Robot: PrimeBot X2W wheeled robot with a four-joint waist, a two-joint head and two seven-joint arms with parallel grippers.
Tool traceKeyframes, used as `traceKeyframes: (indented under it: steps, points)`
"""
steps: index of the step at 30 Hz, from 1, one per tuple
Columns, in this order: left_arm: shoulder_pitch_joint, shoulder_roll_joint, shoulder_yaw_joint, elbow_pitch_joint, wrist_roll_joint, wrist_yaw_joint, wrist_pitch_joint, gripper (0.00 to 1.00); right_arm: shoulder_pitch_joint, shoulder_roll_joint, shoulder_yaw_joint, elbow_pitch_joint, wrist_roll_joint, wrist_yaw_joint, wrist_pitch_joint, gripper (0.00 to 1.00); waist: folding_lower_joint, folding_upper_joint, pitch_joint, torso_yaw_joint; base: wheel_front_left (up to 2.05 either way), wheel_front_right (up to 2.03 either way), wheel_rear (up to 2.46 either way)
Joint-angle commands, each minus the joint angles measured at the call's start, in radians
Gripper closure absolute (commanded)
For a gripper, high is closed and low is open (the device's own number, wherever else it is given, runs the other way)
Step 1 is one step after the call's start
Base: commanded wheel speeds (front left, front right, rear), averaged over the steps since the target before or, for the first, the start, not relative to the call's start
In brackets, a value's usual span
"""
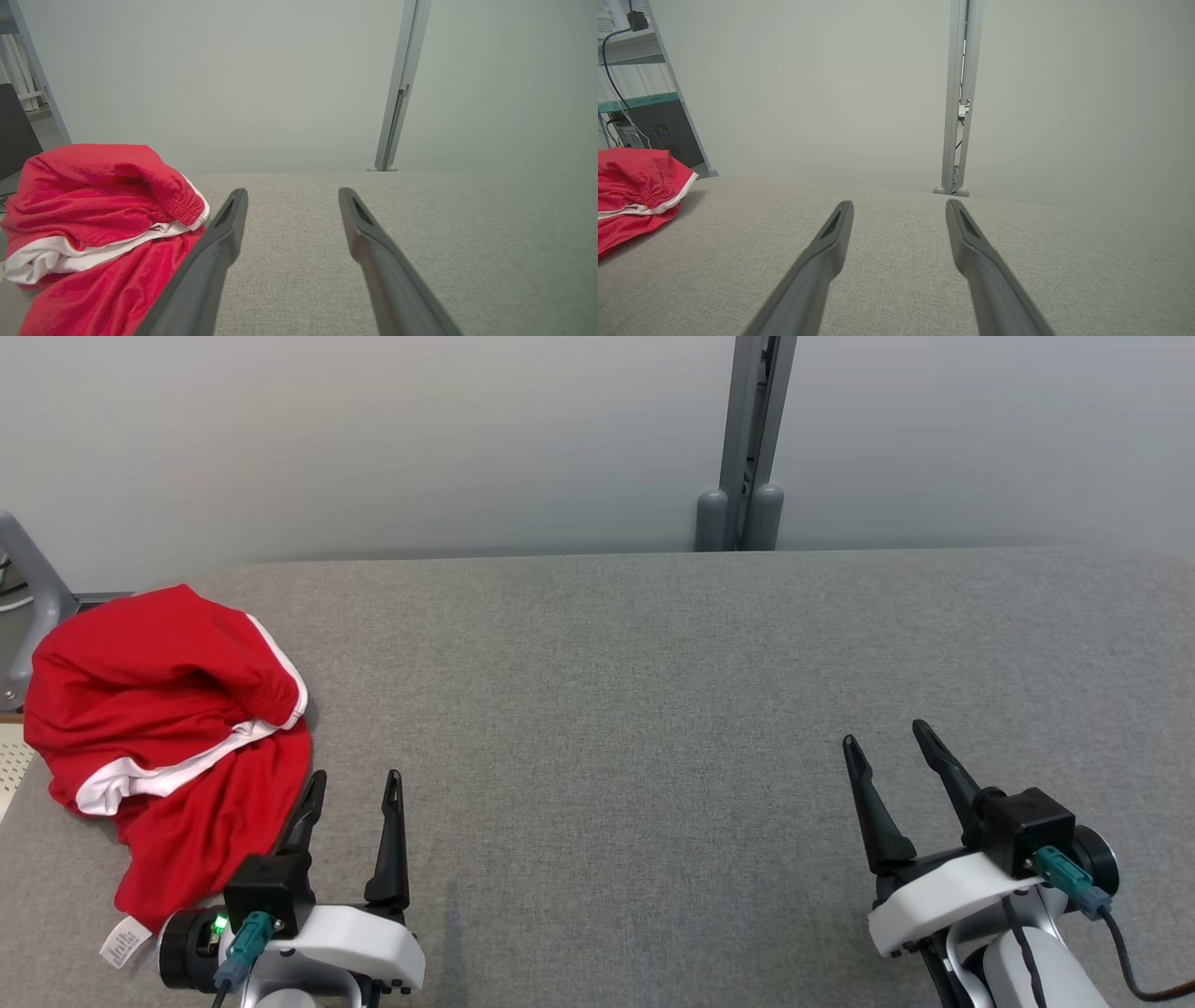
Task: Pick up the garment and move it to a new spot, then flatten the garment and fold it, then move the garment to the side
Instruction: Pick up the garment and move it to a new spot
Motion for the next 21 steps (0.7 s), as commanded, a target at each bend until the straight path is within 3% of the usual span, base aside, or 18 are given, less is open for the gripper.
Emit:
traceKeyframes:
  steps: [1,12,21]
  points:
    - [-0.014,0.005,0.001,0.002,-0.002,0.004,0.0,0.0,-0.009,-0.007,0.0,0.001,0.007,0.002,-0.005,0.0,0.0,-0.0001,0.0,0.0,0.0,0.0,0.0]
    - [-0.017,0.005,0.0,0.009,-0.008,0.003,0.0,0.0,-0.006,-0.007,0.002,0.002,0.013,0.002,-0.005,0.0,0.0,-0.0001,-0.001,0.011,0.0,0.0,0.0]
    - [-0.018,0.005,0.009,0.017,-0.016,0.002,0.0,0.0,0.002,-0.007,0.007,0.001,0.022,0.002,-0.005,0.0,0.0,-0.0001,0.001,0.077,0.0,0.0,0.0]
